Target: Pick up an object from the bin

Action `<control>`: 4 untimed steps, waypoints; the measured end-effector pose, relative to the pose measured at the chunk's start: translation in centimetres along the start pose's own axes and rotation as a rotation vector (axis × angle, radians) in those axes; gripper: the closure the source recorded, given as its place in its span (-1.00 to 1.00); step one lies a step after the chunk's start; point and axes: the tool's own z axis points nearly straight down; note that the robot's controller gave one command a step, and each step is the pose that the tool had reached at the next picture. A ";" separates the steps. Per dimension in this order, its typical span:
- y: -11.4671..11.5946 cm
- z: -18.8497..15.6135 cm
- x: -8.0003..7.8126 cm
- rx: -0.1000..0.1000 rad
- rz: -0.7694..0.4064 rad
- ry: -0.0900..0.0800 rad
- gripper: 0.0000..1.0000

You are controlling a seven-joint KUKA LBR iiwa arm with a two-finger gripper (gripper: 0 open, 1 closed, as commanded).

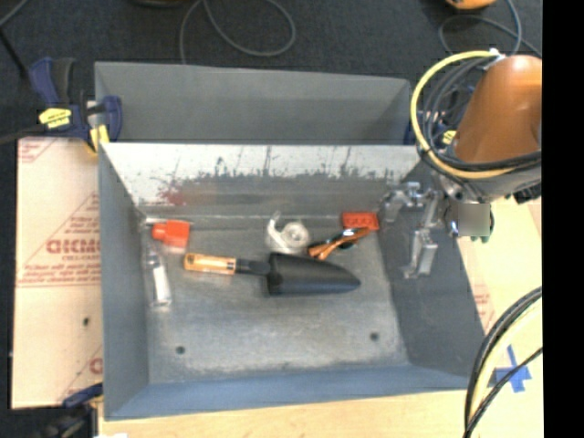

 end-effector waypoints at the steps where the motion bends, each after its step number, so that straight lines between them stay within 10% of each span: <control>1: 0.0 -0.5 -0.1 0.001 -0.002 -0.008 -1.00; 4: 9.4 9.2 -0.5 0.001 0.005 -0.019 -1.00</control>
Offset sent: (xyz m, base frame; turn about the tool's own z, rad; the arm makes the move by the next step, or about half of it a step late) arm 0.0052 0.0609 -0.1396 -0.0136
